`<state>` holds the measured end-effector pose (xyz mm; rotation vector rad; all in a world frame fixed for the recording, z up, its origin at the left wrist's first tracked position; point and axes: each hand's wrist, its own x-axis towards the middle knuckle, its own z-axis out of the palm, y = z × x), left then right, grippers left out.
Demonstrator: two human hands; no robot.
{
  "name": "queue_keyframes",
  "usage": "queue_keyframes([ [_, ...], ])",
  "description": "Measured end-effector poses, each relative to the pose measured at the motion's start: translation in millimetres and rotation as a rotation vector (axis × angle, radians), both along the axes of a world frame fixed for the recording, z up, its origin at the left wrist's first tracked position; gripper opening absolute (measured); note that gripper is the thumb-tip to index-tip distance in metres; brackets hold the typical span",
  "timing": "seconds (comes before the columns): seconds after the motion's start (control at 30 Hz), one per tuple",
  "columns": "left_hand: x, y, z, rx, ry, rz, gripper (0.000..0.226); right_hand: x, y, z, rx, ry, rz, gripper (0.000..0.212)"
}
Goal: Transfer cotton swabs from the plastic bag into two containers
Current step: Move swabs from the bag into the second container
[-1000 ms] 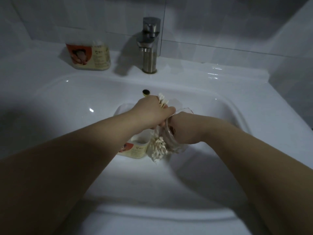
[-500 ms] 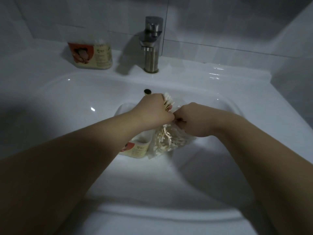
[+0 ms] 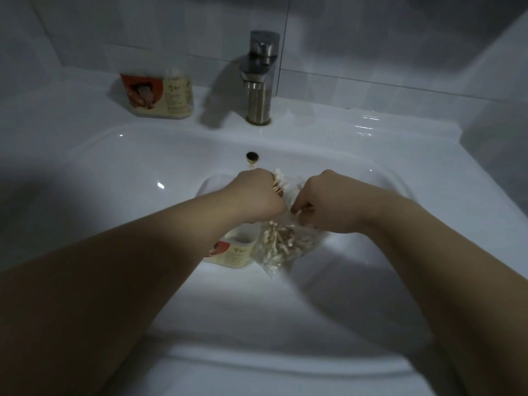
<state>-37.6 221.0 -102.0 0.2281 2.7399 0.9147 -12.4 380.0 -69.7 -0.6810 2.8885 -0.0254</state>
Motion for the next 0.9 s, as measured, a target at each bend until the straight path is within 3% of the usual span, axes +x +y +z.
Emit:
queue_keyframes([
  [0.17,1.0,2.5,1.2,-0.009,0.022,-0.025,0.016,2.1,-4.2,2.0,-0.037,-0.070,0.008,0.021],
  [0.33,1.5,0.9,1.4,-0.069,0.030,-0.037,0.024,2.3,0.7,8.8,-0.043,0.003,-0.009,0.021],
  [0.5,0.6,-2.1,2.7,-0.098,0.055,0.007,0.016,2.7,10.8,16.4,-0.108,-0.011,-0.072,0.023],
  [0.7,1.4,-2.1,0.4,-0.152,0.020,-0.025,0.017,1.4,13.9,19.9,-0.194,0.114,-0.065,0.029],
  [0.9,-1.5,-1.4,2.7,-0.022,0.040,0.034,0.012,-3.3,22.9,14.0,-0.362,0.060,-0.186,0.017],
])
